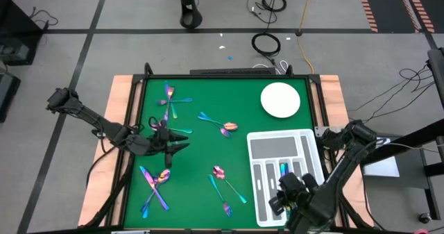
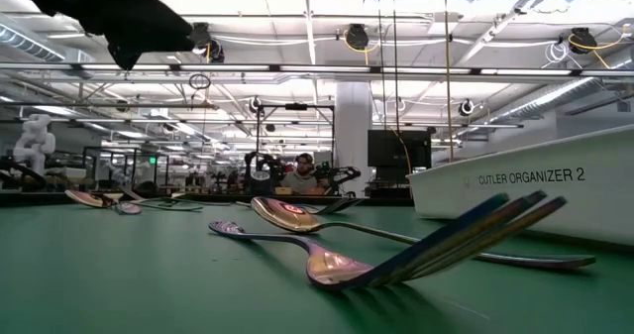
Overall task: Sort silverware
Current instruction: Put the top left knife into the utensil organizer
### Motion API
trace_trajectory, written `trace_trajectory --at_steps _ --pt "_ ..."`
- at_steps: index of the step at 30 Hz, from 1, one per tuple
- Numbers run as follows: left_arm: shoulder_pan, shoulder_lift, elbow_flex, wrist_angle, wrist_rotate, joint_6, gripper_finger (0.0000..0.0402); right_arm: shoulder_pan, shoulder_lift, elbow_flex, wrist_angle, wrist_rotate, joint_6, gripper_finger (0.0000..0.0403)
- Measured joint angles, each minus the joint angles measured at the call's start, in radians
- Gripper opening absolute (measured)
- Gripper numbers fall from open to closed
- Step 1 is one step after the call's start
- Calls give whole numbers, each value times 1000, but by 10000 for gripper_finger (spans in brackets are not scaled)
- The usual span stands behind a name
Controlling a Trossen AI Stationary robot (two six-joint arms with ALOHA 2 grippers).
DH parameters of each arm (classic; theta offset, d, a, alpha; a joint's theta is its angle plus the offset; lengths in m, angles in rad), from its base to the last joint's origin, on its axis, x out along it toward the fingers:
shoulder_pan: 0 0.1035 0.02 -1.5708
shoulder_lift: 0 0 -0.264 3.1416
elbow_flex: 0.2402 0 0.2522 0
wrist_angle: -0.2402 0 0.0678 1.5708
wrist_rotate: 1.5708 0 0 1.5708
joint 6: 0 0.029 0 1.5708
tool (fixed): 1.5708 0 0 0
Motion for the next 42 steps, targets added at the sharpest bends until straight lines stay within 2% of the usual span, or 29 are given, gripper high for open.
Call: trace_trajectory --at_steps 4,8,12,17,23,26,31,38,42 --pt "0 36 0 0 -2 2 125 -69 -9 0 17 45 -216 144" --pt "7 84 0 -14 -46 -20 125 -165 -9 0 95 36 -564 144" --pt "67 103 0 -90 -58 -81 125 -283 -12 0 217 42 -889 144" --pt "204 94 0 -247 31 -190 125 -445 -25 0 379 20 -1273 144" --pt "418 92 2 -421 193 -288 125 -658 -25 0 600 -168 -1629 144" --pt "517 92 2 -483 249 -293 125 -742 -22 0 684 -239 -1723 144" --pt "600 93 2 -517 280 -313 125 -830 -11 0 784 -256 -1779 144" --pt "599 93 2 -529 296 -344 125 -863 22 -1 934 -465 -1833 143" --pt "560 93 1 -555 320 -392 125 -852 20 -2 1006 -484 -1854 143"
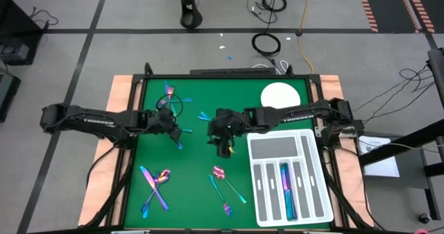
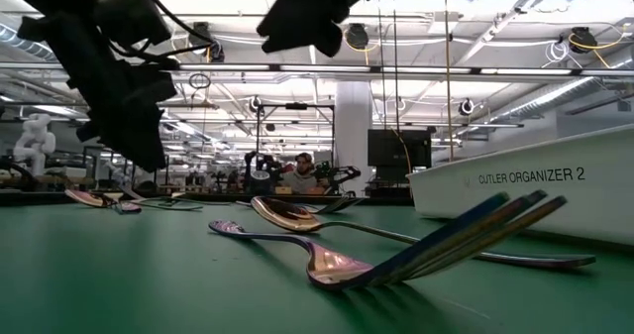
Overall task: Sort silverware
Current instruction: Put the top left knife into the utensil organizer
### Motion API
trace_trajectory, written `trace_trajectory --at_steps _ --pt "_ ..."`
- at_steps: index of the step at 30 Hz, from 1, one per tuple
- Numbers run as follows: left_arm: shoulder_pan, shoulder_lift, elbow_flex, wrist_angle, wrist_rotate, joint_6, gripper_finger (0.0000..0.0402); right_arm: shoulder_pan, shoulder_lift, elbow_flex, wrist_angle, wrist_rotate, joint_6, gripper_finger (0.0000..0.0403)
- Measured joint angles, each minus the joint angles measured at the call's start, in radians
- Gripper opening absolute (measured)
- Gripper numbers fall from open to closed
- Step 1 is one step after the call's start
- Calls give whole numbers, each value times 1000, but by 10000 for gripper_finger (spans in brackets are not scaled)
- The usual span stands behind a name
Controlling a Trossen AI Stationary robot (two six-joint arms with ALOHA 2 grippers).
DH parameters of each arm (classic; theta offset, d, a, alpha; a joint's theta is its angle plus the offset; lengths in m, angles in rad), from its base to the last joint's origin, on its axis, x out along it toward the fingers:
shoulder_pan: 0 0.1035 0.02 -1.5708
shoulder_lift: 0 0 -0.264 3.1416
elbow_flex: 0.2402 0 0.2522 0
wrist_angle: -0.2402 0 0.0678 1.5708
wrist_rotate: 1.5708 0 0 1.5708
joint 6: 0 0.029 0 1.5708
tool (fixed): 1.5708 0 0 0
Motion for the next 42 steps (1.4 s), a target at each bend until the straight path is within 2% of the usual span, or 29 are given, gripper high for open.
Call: trace_trajectory --at_steps 5,9,12,21,27,30,33,37,39,42 --pt "-81 0 0 -13 5 -112 125 12 0 0 7 -36 -98 143" --pt "-132 0 0 -10 5 -183 125 -9 0 -61 111 -206 -179 144" --pt "-152 0 1 -4 22 -208 125 -38 0 -133 239 -303 -169 144" --pt "-212 0 62 -18 61 -171 125 -95 0 -370 577 -314 -64 144" --pt "-292 0 122 -6 124 3 125 -88 0 -415 583 -314 -96 144" --pt "-327 0 141 -3 101 23 125 -86 0 -415 575 -314 -135 144" --pt "-336 0 143 -12 18 5 125 -87 0 -415 592 -263 -147 144" --pt "-281 0 144 -129 -140 -192 125 -87 0 -409 595 -47 -141 144" --pt "-220 0 144 -201 -151 -279 125 -88 0 -409 597 24 -139 144" --pt "-126 0 144 -236 -143 -285 125 -90 0 -409 598 57 -144 144"
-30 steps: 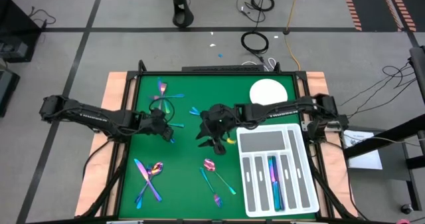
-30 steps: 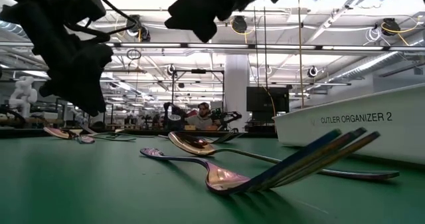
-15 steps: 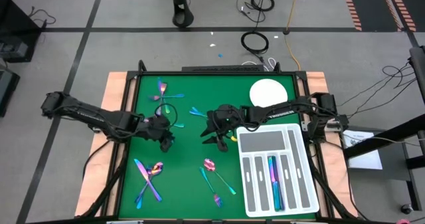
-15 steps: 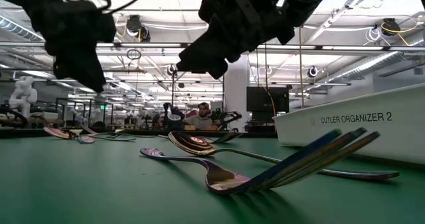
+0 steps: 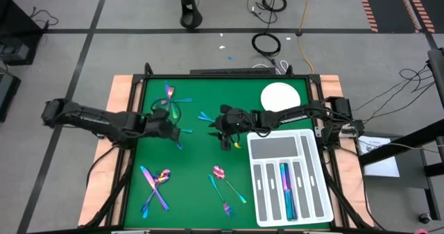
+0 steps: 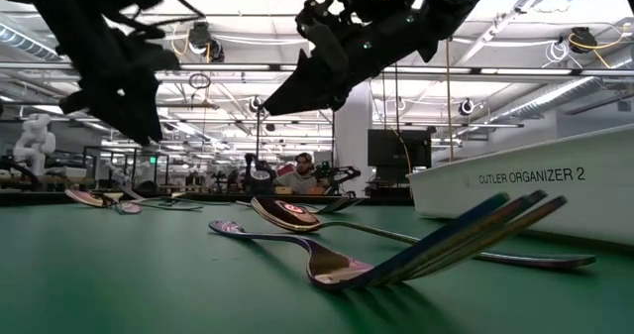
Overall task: Sort silverware
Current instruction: Put the top left knife into the utensil organizer
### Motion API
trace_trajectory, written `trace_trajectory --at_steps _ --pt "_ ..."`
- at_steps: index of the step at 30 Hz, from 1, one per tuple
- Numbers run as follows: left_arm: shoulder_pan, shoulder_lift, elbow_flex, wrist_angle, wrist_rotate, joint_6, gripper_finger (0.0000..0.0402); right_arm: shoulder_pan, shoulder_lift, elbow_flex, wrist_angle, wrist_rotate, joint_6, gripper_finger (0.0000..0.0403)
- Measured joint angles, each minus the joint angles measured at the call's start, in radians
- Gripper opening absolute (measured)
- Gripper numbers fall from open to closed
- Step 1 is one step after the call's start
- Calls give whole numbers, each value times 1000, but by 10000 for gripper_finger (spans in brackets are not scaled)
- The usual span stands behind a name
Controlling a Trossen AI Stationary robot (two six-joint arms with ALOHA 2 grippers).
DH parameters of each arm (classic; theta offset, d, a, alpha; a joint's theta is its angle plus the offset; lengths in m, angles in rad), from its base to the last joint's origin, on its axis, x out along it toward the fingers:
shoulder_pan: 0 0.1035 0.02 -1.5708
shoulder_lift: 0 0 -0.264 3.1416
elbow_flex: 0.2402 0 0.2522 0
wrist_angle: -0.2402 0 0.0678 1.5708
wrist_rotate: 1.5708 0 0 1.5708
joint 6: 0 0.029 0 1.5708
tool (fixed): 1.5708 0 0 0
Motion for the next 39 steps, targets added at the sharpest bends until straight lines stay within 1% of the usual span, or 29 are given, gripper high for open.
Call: trace_trajectory --at_steps 6,9,11,15,16,18,24,28,32,39 --pt "205 13 0 86 44 122 125 -4 0 1 39 -3 0 144" --pt "300 58 0 111 104 136 124 -4 0 1 52 -2 0 144" --pt "344 102 0 118 131 136 124 -4 0 1 45 -3 -7 144" --pt "396 189 0 164 269 135 124 -5 0 1 24 -4 -13 144" --pt "402 208 0 181 282 142 124 -5 0 1 26 -6 -6 144" --pt "408 244 0 217 289 167 124 -9 0 1 45 -7 14 144" --pt "455 322 25 217 292 183 124 -11 0 1 46 -8 88 144" --pt "489 352 59 206 254 217 124 4 0 1 29 -36 103 144" --pt "533 381 100 159 206 234 124 20 0 1 17 -41 107 144" --pt "597 439 117 156 207 233 125 32 0 1 -40 -58 70 144"
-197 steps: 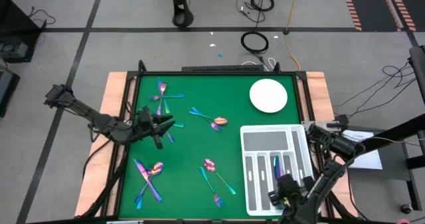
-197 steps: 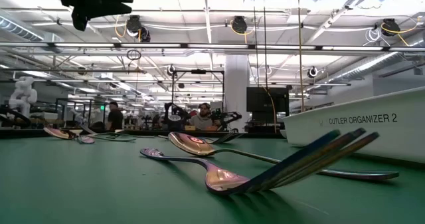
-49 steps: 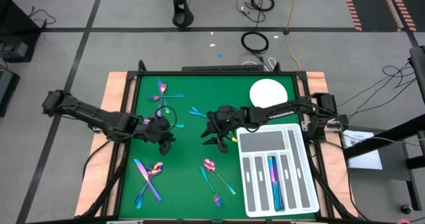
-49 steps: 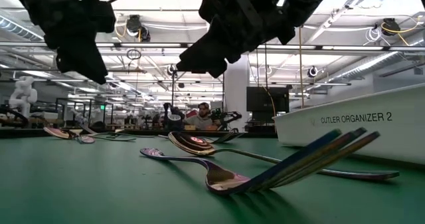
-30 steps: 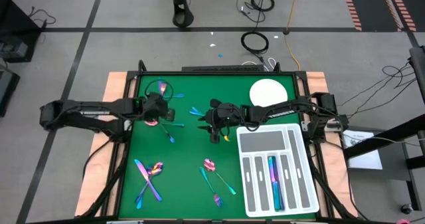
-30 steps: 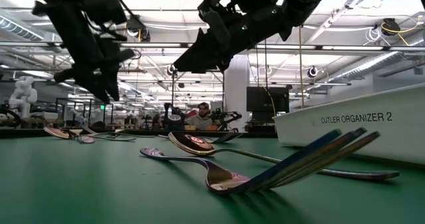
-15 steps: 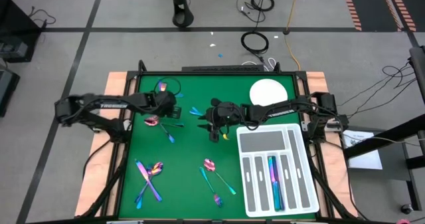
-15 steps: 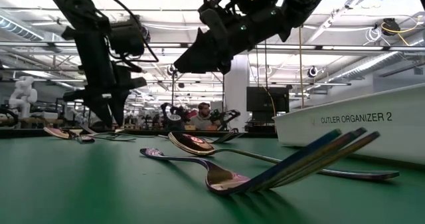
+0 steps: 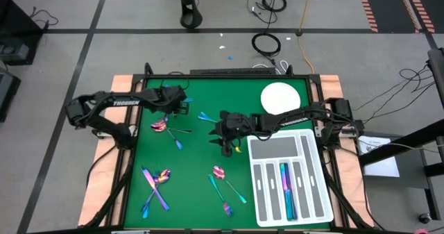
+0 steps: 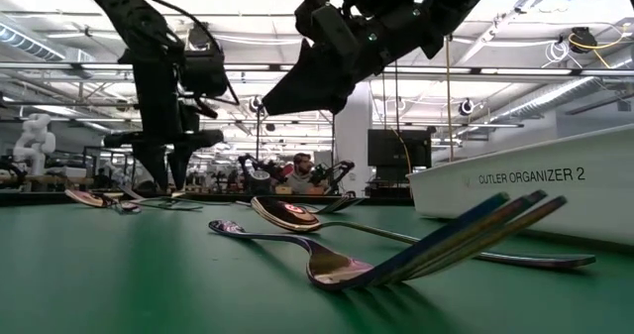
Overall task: Sort silverware
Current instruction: Put the top left knife into the utensil organizer
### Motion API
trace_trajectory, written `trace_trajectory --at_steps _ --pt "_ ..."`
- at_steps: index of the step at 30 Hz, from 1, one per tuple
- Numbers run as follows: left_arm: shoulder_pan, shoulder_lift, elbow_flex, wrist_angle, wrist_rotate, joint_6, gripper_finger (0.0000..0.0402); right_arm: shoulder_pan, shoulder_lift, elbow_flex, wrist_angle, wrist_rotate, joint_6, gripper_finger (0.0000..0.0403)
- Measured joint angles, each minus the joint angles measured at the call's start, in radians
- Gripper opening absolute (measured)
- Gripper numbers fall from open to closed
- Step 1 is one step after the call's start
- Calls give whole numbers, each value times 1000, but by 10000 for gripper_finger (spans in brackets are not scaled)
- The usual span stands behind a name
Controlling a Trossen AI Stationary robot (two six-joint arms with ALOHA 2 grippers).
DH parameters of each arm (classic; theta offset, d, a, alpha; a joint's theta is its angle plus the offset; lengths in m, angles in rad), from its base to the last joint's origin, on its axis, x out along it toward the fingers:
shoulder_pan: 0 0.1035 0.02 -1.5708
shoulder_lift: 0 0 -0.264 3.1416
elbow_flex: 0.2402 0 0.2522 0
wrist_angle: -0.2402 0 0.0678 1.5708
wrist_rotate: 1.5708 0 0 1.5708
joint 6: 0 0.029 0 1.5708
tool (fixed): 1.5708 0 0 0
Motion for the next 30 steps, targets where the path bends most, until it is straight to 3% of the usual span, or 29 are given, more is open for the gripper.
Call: trace_trajectory --at_steps 15,27,30 --pt "35 117 2 47 1 -26 125 2 0 0 -43 0 -31 144" --pt "35 125 3 44 24 -26 123 4 0 0 -42 0 -31 144" --pt "35 125 3 39 34 -26 107 5 0 0 -42 0 -26 144"
